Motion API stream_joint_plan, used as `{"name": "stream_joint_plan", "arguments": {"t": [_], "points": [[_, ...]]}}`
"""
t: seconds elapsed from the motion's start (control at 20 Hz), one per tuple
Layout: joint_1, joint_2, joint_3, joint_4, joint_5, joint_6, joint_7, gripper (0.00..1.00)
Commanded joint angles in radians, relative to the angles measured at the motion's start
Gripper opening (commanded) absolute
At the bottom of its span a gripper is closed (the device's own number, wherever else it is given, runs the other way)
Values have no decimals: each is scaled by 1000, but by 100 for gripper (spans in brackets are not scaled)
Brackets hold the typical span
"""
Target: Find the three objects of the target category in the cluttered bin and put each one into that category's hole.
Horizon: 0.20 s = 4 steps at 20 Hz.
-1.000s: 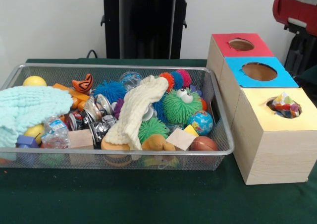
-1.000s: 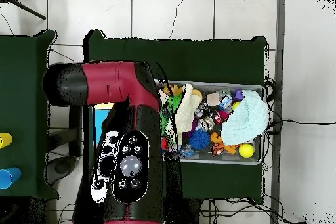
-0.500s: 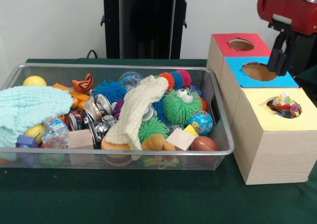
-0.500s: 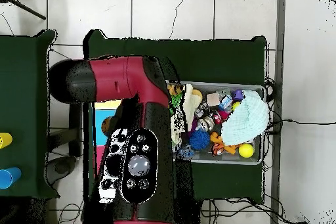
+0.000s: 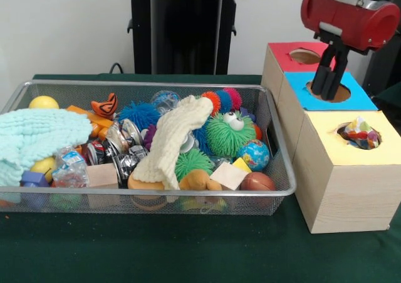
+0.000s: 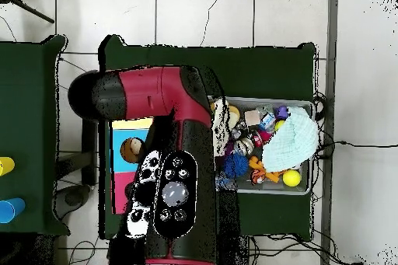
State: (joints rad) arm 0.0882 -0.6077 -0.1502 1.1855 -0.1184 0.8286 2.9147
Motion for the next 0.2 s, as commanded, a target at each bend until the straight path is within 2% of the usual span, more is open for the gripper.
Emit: {"name": "stream_joint_plan", "arguments": {"t": [0.05, 0.2], "points": [[-38, 15, 46, 109, -65, -69, -107, 0], [-37, 15, 41, 113, -80, -80, -99, 0]]}}
